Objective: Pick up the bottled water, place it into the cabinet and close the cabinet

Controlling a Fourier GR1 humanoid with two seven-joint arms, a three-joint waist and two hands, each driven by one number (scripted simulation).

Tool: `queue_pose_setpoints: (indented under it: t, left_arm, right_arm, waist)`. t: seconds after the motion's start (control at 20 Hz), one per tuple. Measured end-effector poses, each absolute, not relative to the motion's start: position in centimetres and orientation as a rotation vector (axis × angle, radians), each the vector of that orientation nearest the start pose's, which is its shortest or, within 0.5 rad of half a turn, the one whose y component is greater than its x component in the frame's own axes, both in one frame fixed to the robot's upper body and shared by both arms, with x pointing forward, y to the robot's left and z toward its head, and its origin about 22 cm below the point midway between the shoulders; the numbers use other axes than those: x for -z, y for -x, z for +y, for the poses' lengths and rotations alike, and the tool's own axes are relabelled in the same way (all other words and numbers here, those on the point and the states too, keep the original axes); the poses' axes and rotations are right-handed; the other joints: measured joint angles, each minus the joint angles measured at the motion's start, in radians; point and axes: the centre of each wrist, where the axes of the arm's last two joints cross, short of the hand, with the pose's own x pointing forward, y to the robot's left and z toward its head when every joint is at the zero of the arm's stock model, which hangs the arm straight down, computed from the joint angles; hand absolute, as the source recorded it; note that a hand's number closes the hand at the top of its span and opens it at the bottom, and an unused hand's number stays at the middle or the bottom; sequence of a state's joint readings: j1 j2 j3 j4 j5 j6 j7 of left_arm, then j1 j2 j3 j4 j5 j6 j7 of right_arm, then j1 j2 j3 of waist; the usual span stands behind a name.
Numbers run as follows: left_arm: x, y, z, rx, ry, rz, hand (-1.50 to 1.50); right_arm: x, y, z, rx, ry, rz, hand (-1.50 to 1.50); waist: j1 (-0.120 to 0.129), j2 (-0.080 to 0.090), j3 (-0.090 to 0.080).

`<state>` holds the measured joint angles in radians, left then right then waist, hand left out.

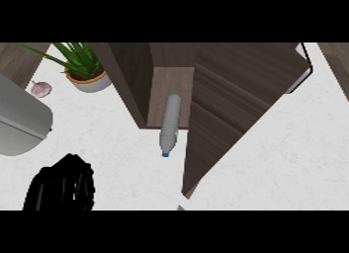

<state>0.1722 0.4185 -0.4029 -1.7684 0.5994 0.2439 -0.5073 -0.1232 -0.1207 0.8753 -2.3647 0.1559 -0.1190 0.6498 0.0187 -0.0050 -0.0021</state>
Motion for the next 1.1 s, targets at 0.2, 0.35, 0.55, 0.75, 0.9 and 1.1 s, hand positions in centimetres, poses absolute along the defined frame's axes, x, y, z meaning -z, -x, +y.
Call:
queue_pose_setpoints:
  t: [0.2,0.35,0.55,0.75,0.9,1.1]
  left_arm:
    - [-1.2,-17.5,25.3,-0.166,0.237,-1.867,1.50]
    - [-1.7,-17.1,26.6,-0.163,0.233,-1.877,1.50]
    - [-1.8,-16.7,27.5,-0.164,0.235,-1.879,1.50]
    - [-1.7,-16.2,28.4,-0.158,0.242,-1.883,1.50]
    - [-1.8,-15.8,29.2,-0.150,0.242,-1.881,1.50]
    - [-2.0,-14.8,30.5,-0.150,0.243,-1.880,1.50]
  right_arm:
    - [-17.9,-11.5,-9.6,-0.747,-0.426,-1.791,1.50]
    - [-18.2,-11.8,-9.3,-0.738,-0.412,-1.825,1.50]
    - [-18.6,-12.7,-8.8,-0.694,-0.387,-1.841,1.50]
    - [-18.8,-16.1,-6.1,-0.598,-0.363,-1.831,1.50]
    - [-19.4,-19.6,-4.4,-0.532,-0.363,-1.806,1.50]
    - [-19.6,-24.2,-3.7,-0.489,-0.401,-1.731,1.50]
  waist:
    - [0.004,0.000,-0.001]
    - [0.013,0.002,-0.001]
    - [0.023,0.005,-0.002]
    - [0.034,0.009,-0.001]
    - [0.034,0.012,0.000]
    - [0.030,0.012,0.001]
